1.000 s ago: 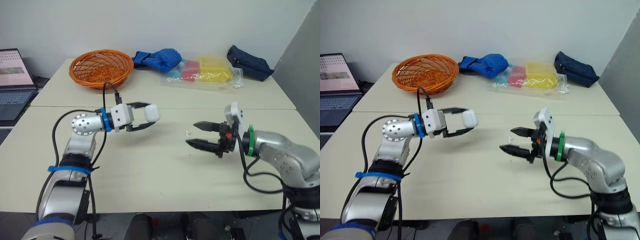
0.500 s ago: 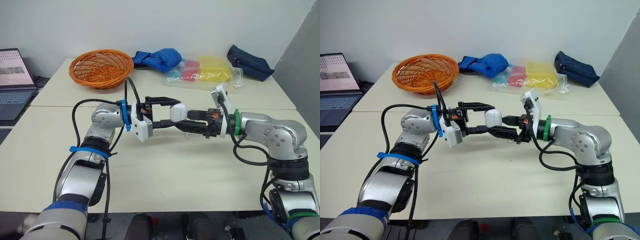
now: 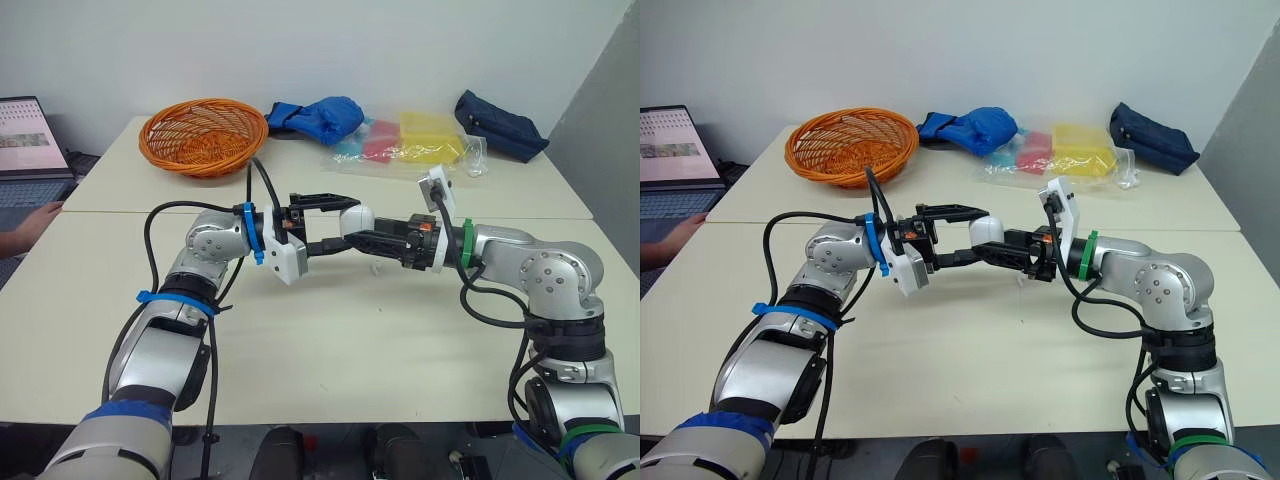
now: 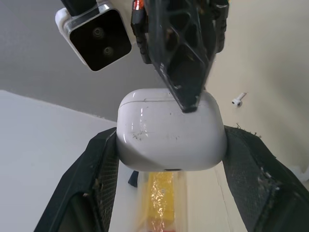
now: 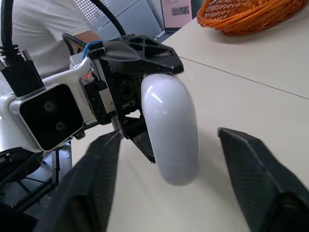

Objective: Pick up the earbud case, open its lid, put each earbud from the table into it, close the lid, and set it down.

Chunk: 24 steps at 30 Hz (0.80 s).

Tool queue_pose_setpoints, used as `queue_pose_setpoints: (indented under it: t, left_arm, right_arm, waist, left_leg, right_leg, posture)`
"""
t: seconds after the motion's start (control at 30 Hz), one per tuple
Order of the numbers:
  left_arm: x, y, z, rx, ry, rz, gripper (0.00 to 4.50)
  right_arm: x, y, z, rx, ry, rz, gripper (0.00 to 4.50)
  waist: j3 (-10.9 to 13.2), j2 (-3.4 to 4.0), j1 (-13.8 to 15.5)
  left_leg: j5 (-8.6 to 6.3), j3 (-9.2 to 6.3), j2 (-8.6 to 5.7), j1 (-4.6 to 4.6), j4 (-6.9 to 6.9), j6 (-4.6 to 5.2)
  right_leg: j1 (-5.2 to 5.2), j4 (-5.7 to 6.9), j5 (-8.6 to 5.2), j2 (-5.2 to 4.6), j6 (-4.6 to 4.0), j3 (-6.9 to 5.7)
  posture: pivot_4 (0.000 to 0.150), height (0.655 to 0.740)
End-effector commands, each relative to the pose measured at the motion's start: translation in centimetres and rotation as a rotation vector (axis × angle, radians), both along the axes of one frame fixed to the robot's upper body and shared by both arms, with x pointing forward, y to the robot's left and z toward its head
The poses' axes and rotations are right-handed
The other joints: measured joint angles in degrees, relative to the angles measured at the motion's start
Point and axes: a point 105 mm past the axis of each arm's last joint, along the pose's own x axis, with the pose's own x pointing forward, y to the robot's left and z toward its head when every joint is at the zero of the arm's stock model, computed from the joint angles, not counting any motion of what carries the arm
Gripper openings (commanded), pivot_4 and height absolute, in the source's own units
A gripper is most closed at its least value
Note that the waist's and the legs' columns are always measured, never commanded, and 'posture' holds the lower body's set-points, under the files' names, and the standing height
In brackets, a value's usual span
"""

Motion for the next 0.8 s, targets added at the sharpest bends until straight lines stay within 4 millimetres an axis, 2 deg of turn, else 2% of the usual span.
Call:
queue_pose_setpoints:
  t: [0.03, 0.1, 0.13, 0.43, 0.57, 0.6, 0.7, 0.8]
  left_arm:
    - [-0.2, -0.2, 1.3, -0.020, -0.052, -0.017, 2.75]
    - [-0.2, -0.3, 1.4, -0.020, -0.055, -0.018, 2.75]
    - [-0.2, -0.3, 1.4, -0.021, -0.055, -0.018, 2.75]
    - [-0.4, -0.7, 1.3, -0.013, -0.049, -0.033, 2.75]
    - [0.0, -0.7, 1.7, 0.041, 0.029, -0.026, 4.18]
    - [0.2, -0.7, 2.3, 0.069, 0.067, -0.017, 4.38]
    - [0.5, -0.7, 3.0, 0.139, 0.187, -0.008, 4.47]
    - [1.5, 0.1, 3.1, 0.247, 0.488, 0.070, 4.47]
  right_arm:
    - [-0.4, -0.1, 1.0, 0.004, -0.064, 0.016, 1.74]
    - [-0.3, -0.1, 0.7, -0.006, -0.067, 0.010, 0.99]
    - [-0.3, -0.1, 0.7, -0.006, -0.066, 0.010, 0.78]
    - [0.0, -0.1, 0.9, -0.018, -0.090, 0.005, 0.79]
    - [0.9, -0.8, 0.7, -0.026, -0.095, -0.047, 0.79]
    - [1.5, -1.4, 0.3, -0.045, -0.105, -0.083, 0.79]
    - [2.6, -2.4, -0.6, -0.093, -0.139, -0.151, 0.79]
    - [3.6, -3.4, -1.6, -0.309, -0.329, -0.191, 0.79]
  waist:
    - [0.0, 0.00, 0.0]
    - [0.0, 0.00, 0.0]
    - [0.0, 0.00, 0.0]
    - [0.0, 0.00, 0.0]
    - [0.0, 0.01, 0.0]
    - [0.0, 0.01, -0.1]
    - [0.0, 0.02, -0.3]
    - [0.1, 0.10, -0.5]
  left_leg:
    - [0.00, 0.00, 0.00, 0.00, 0.00, 0.00]
    - [0.00, 0.00, 0.00, 0.00, -0.01, 0.00]
    - [0.00, 0.00, 0.00, 0.00, -0.01, 0.00]
    - [0.00, 0.00, 0.00, -0.01, -0.01, 0.00]
    - [0.00, 0.00, 0.00, -0.02, -0.01, 0.00]
    - [0.00, 0.00, 0.00, -0.03, -0.01, 0.00]
    - [0.00, -0.02, -0.01, -0.06, 0.00, 0.00]
    - [0.00, -0.01, -0.03, -0.08, 0.00, 0.00]
  right_leg:
    - [0.00, 0.00, 0.00, 0.00, 0.00, 0.00]
    - [0.00, 0.00, 0.00, 0.00, 0.00, -0.01]
    - [0.00, 0.00, 0.00, 0.00, 0.00, 0.00]
    - [-0.01, -0.01, 0.00, 0.00, -0.01, -0.01]
    - [-0.02, -0.01, -0.01, 0.00, -0.01, -0.01]
    - [-0.02, -0.01, -0.01, 0.00, -0.01, -0.01]
    - [-0.05, 0.00, -0.01, 0.01, -0.02, -0.02]
    - [-0.07, -0.02, -0.04, 0.02, -0.04, -0.01]
  posture:
    - [0.150, 0.7400]
    - [0.150, 0.7400]
    - [0.150, 0.7400]
    - [0.150, 0.7400]
    - [0.150, 0.7400]
    - [0.150, 0.7400]
    - [0.150, 0.7400]
    - [0.150, 0.7400]
